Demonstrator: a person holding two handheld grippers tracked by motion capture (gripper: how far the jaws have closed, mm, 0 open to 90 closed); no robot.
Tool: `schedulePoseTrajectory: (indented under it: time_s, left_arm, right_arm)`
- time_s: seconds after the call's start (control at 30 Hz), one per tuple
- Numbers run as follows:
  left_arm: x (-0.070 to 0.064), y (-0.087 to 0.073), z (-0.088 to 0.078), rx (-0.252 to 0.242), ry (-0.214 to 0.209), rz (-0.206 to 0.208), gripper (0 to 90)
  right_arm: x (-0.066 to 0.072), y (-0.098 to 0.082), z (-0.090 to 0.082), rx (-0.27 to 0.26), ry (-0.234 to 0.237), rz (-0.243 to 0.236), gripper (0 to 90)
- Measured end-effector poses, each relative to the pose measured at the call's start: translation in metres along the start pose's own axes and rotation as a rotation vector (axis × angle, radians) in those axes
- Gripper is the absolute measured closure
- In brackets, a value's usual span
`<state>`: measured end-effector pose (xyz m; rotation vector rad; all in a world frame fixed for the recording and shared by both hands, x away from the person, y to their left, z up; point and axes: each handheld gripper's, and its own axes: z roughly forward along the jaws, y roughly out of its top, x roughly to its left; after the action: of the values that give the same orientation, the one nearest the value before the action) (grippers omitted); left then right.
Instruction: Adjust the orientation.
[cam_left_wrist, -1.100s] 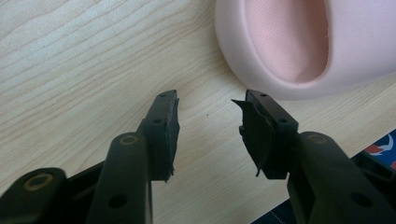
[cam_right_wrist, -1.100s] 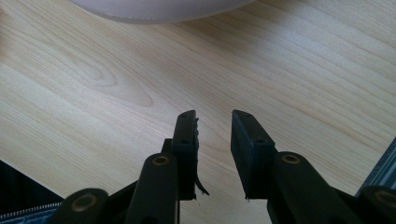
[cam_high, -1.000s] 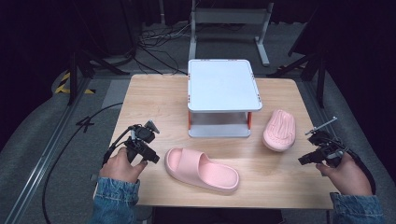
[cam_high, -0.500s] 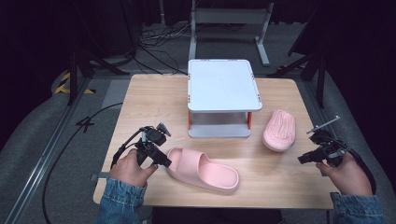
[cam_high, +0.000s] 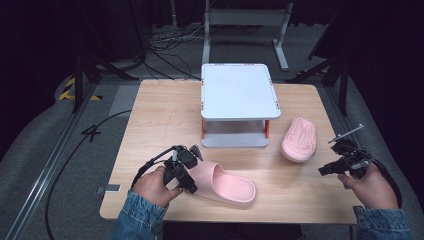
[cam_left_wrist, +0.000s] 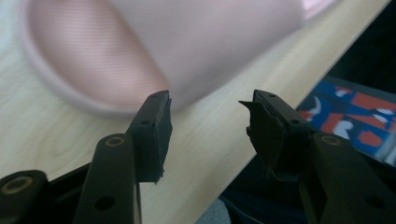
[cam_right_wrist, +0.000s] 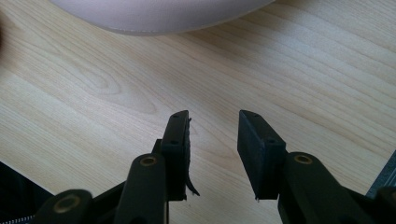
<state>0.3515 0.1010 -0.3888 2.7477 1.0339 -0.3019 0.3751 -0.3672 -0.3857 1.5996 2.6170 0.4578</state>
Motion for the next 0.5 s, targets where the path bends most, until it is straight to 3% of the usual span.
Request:
schedulePoseTrajectory:
  time_s: [0.1,0.5]
  left_arm:
    - [0.001,0.002,0.009,0.040,-0.035,-0.003,53.1]
    - [-0.001,0.006,0.021,0.093,-0.018,0.019,55.7]
  right_arm:
    - [0.001,0.001,0.001,0.001,0.001,-0.001,64.0]
    - [0.000,0.001,0.003,0.004,0.006,-0.007,63.0]
